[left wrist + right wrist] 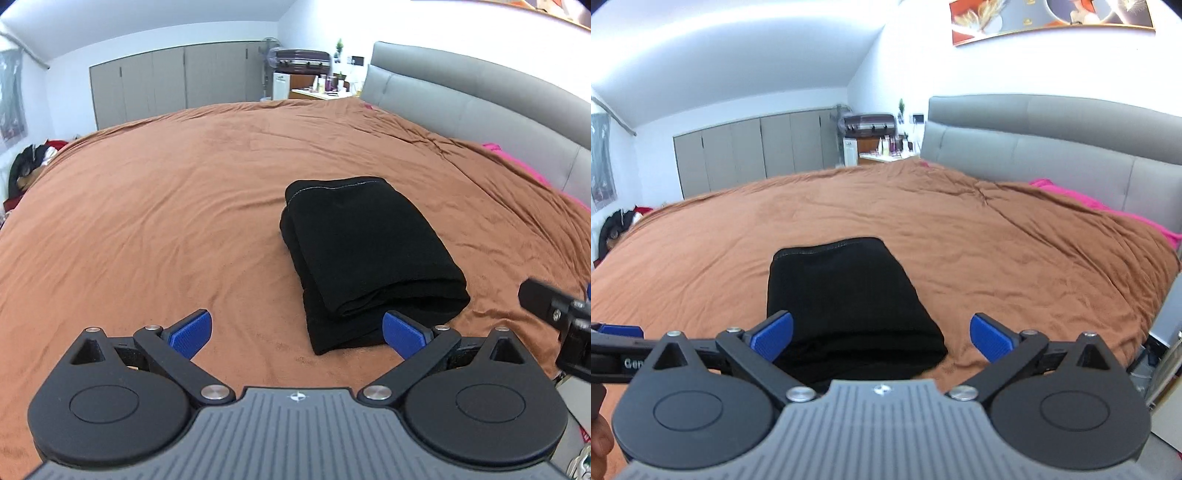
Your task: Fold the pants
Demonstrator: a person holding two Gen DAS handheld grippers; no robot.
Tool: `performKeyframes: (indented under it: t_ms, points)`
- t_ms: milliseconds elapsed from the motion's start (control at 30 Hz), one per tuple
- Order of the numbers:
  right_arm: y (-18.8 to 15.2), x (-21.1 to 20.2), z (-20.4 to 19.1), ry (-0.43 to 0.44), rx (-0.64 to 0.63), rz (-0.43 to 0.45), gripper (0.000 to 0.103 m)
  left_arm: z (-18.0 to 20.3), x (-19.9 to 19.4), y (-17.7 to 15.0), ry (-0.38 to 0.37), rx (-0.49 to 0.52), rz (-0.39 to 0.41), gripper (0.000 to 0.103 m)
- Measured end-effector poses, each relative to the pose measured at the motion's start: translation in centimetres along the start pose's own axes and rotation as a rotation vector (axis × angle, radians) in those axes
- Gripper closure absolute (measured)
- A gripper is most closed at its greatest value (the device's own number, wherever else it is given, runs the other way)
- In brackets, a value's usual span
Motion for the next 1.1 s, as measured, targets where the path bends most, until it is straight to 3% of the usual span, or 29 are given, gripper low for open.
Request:
performKeyframes:
  t_ms: [233, 467, 1100]
  points:
    - [0.0, -1.8, -0.2, -0.044, -0.011, -0.018, 0.005, 1.0, -0.8, -0.3, 0.077, 0.085, 0.019, 0.0]
    - [-0.4, -2.3, -0.5, -0.041, 0.01, -0.069, 0.005, 1.8, -1.1, -0.2, 0.009, 0.068, 0.021, 0.0]
    - [-0.2, -2.2, -0.6, -0.045, 0.028, -0.081, 0.005, 2.0, -0.7, -0.1, 0.008, 0.056, 0.007, 0.0]
Point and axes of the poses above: each gripper's, at about its wrist camera, not at the fingertips, and x roughly the way its jaws point, z to its right, y to its top, the point moved 4 cm from there along x, roughly the way its jaws point, and after that the axes turned 9 degrees about z, right-handed, at the moved point
